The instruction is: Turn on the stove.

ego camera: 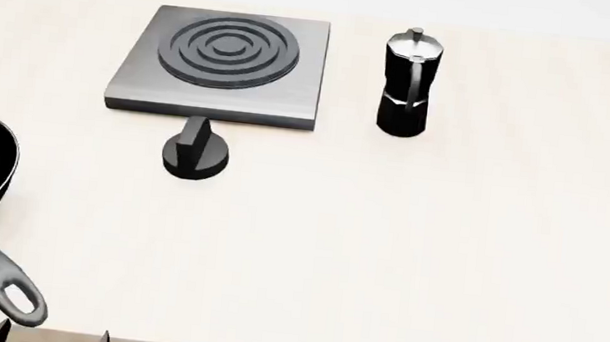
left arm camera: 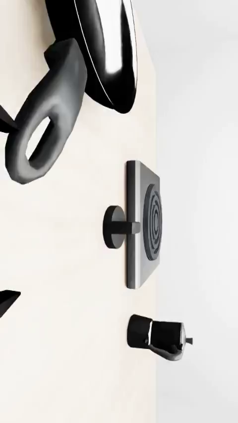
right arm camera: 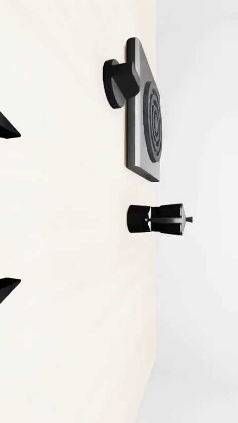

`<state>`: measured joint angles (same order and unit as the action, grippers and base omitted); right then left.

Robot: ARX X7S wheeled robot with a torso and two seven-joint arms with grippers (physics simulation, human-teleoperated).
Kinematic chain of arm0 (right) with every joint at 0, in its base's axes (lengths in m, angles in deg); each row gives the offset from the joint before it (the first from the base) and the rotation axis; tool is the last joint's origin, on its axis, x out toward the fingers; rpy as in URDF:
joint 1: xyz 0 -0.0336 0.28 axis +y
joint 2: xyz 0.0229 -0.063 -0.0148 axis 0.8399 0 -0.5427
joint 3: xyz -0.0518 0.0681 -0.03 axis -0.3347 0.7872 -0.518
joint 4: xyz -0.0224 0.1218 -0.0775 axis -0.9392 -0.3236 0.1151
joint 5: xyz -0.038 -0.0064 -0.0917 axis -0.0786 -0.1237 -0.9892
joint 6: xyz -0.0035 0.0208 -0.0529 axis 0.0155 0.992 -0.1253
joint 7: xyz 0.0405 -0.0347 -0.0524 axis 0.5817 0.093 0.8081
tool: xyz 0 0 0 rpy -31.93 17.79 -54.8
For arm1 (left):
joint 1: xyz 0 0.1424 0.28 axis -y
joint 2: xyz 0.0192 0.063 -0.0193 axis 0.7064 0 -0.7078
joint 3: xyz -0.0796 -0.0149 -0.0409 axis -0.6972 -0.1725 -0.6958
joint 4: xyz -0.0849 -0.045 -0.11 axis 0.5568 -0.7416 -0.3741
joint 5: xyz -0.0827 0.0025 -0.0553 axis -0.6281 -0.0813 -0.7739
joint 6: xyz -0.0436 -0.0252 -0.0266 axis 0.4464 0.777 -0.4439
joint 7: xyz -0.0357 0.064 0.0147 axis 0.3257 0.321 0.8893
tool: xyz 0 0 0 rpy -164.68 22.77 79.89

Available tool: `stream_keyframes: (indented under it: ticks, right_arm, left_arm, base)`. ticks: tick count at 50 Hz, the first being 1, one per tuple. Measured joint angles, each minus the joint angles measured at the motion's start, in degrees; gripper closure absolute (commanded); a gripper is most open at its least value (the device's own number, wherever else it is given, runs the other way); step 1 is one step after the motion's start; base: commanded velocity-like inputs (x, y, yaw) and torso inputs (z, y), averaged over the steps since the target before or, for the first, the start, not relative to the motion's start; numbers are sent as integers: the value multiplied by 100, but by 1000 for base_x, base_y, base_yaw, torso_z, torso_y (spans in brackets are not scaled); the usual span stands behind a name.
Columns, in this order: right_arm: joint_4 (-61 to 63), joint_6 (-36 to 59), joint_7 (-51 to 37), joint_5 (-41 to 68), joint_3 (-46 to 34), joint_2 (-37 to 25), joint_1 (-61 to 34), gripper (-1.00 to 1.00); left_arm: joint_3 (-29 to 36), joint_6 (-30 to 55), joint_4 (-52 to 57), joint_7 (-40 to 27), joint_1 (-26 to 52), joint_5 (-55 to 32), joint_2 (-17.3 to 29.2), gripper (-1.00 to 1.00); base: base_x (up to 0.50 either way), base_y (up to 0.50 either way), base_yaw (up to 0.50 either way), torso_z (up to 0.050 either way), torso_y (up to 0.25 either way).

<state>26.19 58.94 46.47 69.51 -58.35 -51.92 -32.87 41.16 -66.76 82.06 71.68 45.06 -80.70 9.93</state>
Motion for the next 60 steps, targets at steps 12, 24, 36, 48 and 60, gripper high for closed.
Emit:
stream_keyframes:
  ticks: [12, 24, 36, 48, 60]
  right_arm:
    - [-67, 13, -188, 147, -148, -129, -46, -100]
    - [30, 123, -379, 187, -357, -292, -29, -100]
    - [1001, 826, -519, 257, -499, -460, 84, -100]
    - [2159, 1688, -609, 330, -611, -643, 79, -100]
    - [3168, 2644, -713, 465, -573, -762, -257, -100]
  left_arm:
    - [173, -22, -63, -190, 33, -73, 135, -100]
    - [382, 110, -36, -462, 55, -42, 269, -100]
    - [475, 778, 746, -688, -30, -75, 395, -100]
    - [555, 1578, 1760, -840, -11, -81, 545, -100]
    - [556, 2520, 2626, -922, 385, -141, 677, -100]
  base:
    - [0, 0, 0, 0, 0]
    - [0, 0, 0, 0, 0]
    - [0, 0, 0, 0, 0]
    - [0, 0, 0, 0, 0]
    - [0, 0, 0, 0, 0]
